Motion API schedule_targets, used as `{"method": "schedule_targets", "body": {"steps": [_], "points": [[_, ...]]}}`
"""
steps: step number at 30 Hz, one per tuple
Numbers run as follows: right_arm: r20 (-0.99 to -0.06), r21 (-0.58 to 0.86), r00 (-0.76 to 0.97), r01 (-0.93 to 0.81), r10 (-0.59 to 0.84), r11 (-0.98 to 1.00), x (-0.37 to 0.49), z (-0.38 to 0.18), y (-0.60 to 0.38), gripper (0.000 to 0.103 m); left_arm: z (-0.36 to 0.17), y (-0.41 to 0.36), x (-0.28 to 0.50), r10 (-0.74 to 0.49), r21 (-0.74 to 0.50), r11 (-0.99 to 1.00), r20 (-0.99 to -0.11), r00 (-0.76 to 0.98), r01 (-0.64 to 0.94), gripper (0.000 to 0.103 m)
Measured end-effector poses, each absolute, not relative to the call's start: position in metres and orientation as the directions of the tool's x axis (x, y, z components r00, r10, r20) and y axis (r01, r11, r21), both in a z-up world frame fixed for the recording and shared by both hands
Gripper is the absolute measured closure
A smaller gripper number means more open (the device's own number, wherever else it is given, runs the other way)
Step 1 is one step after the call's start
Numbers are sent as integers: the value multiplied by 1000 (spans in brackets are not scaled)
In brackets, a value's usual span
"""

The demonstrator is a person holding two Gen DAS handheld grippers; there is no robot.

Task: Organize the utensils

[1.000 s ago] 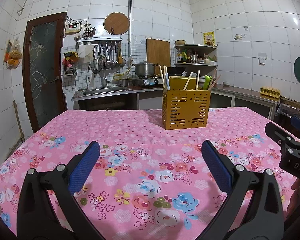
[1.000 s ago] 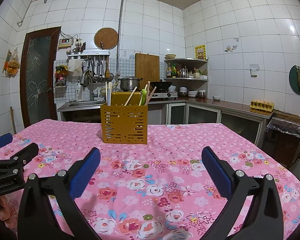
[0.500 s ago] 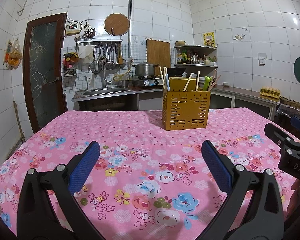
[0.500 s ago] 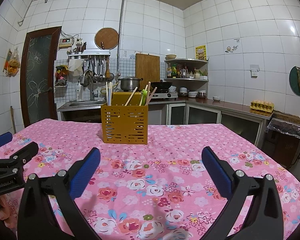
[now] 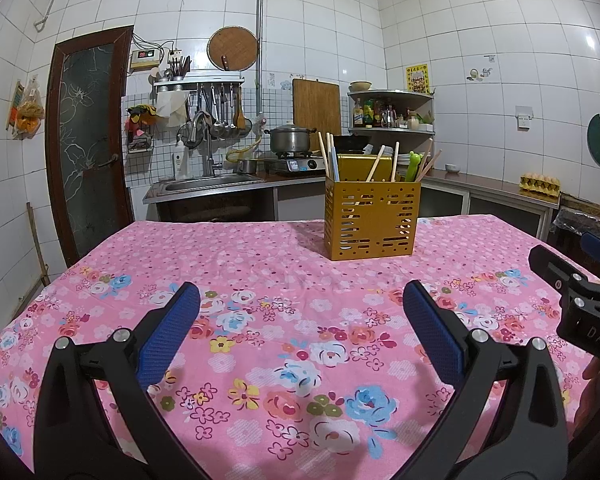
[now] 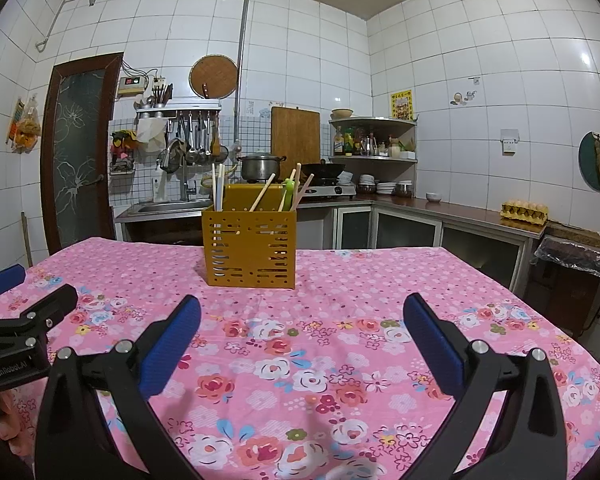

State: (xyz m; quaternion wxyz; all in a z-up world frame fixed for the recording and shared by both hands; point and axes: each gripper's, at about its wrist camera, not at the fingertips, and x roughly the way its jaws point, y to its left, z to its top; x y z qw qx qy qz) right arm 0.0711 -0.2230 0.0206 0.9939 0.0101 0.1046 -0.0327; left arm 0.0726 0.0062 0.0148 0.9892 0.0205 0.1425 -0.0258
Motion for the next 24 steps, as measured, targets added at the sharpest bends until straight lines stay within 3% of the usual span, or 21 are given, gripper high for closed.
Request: {"method": "schedule_targets", "body": {"steps": [24], "points": [[-209,11,976,67,-63,998,71,20,-222,4,16,6,72,-49,24,998,-285,957,58,5]]}}
